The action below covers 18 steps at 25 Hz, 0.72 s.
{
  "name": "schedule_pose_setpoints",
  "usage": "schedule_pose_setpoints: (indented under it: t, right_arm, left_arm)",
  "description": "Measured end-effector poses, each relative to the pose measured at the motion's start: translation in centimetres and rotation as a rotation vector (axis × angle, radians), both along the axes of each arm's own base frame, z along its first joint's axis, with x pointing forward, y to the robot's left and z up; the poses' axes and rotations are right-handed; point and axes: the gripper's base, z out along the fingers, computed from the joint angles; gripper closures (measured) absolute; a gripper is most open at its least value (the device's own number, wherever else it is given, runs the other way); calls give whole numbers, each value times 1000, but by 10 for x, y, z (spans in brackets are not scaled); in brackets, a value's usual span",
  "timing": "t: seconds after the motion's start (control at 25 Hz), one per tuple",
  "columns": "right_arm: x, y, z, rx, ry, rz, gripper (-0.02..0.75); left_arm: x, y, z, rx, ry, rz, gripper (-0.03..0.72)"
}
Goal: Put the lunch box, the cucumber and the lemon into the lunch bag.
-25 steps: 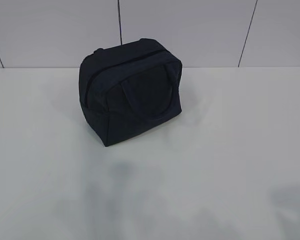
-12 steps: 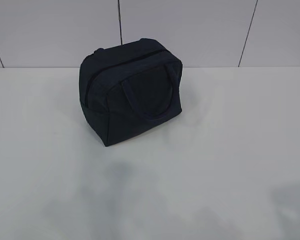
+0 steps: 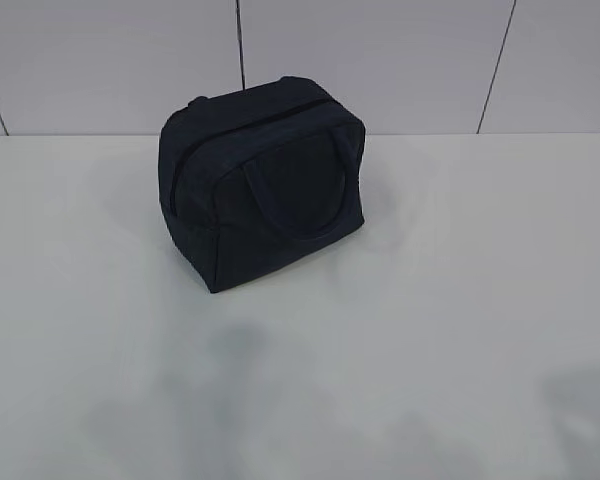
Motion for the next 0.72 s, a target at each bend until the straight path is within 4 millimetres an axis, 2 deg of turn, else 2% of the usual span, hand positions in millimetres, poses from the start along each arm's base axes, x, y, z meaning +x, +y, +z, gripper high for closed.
schedule_pose_setpoints:
  t: [0.72]
  right_arm:
    - [0, 0, 0, 0, -2, 0, 305]
  left_arm:
    - [0, 0, 0, 0, 0, 0, 409]
